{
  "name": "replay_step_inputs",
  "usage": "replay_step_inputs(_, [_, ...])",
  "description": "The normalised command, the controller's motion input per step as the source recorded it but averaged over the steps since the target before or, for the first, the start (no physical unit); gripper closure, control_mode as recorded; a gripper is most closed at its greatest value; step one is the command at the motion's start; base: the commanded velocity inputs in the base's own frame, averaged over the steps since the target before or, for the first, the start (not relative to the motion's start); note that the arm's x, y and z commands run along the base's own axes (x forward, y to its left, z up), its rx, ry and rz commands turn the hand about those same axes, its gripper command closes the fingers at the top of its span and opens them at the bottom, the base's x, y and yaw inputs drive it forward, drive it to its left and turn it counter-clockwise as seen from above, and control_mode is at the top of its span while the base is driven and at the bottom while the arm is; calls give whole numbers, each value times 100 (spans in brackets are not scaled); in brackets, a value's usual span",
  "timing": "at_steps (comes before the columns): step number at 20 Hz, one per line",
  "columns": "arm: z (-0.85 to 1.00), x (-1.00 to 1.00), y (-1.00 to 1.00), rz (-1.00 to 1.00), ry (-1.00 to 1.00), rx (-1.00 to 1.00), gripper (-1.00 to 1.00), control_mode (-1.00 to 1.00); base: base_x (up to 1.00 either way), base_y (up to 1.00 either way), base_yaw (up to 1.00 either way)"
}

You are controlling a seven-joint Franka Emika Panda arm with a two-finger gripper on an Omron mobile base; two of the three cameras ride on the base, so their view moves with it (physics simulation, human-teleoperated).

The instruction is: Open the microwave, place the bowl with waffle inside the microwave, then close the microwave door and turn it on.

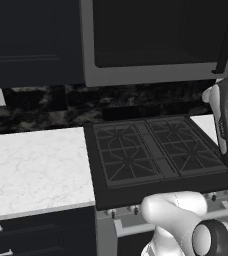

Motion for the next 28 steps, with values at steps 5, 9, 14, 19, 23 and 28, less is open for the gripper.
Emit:
replay_step_inputs(5, [56, 5, -34, -6, -35, 0, -100, -100, 0, 0, 0])
replay_step_inputs(9, [46, 11, -20, -3, -36, 0, -100, -100, 0, 0, 0])
replay_step_inputs(14, [48, 20, -6, -4, -17, -3, -100, -100, 0, 0, 0])
replay_step_inputs(19, [46, 30, -7, -2, -2, -6, -100, -100, 0, 0, 0])
replay_step_inputs(23, [21, 29, -38, 0, 1, 0, -100, -100, 0, 0, 0])
replay_step_inputs(28, [-1, 33, -18, 0, -2, 0, -100, -100, 0, 0, 0])
